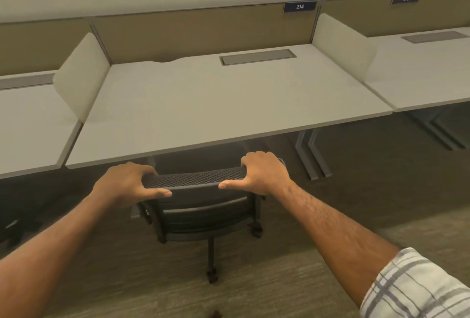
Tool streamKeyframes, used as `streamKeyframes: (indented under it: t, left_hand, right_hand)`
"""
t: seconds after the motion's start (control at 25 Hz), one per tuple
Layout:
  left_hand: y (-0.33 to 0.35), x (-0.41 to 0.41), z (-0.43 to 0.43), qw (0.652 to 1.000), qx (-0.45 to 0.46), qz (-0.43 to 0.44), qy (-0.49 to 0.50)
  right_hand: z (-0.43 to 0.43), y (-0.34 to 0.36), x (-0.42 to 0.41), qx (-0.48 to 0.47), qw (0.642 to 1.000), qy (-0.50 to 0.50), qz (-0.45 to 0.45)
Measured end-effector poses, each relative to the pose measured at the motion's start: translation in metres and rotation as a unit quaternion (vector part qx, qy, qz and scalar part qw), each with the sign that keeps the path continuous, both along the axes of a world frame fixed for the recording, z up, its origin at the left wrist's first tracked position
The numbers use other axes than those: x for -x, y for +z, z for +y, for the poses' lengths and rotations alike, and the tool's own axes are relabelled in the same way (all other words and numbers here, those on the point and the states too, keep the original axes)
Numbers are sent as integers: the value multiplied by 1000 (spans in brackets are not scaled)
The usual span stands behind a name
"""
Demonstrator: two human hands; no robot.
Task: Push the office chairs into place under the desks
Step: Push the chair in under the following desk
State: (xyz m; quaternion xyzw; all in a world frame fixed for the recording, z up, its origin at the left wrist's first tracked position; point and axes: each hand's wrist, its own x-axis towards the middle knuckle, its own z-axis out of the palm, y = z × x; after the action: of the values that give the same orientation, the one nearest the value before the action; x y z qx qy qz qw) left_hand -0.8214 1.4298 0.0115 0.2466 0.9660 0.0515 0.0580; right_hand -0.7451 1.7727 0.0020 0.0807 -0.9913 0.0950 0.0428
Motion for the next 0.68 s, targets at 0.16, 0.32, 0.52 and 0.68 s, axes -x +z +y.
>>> streamKeyframes:
  t: [0.16, 0.32, 0.52, 0.68]
  left_hand:
    - [4, 24, 4, 999, -12, -25, -33]
    - [3, 55, 13, 998, -16, -10, -67]
    - [-7, 95, 32, 997, -31, -8, -69]
    - [-14, 115, 62, 997, -31, -5, -64]
  right_hand:
    - [-6, 0, 3, 7, 999, -32, -14]
    - [-2, -6, 14, -6, 999, -51, 9]
    - [19, -10, 41, -21, 997, -61, 49]
    - [51, -11, 63, -30, 996, -80, 29]
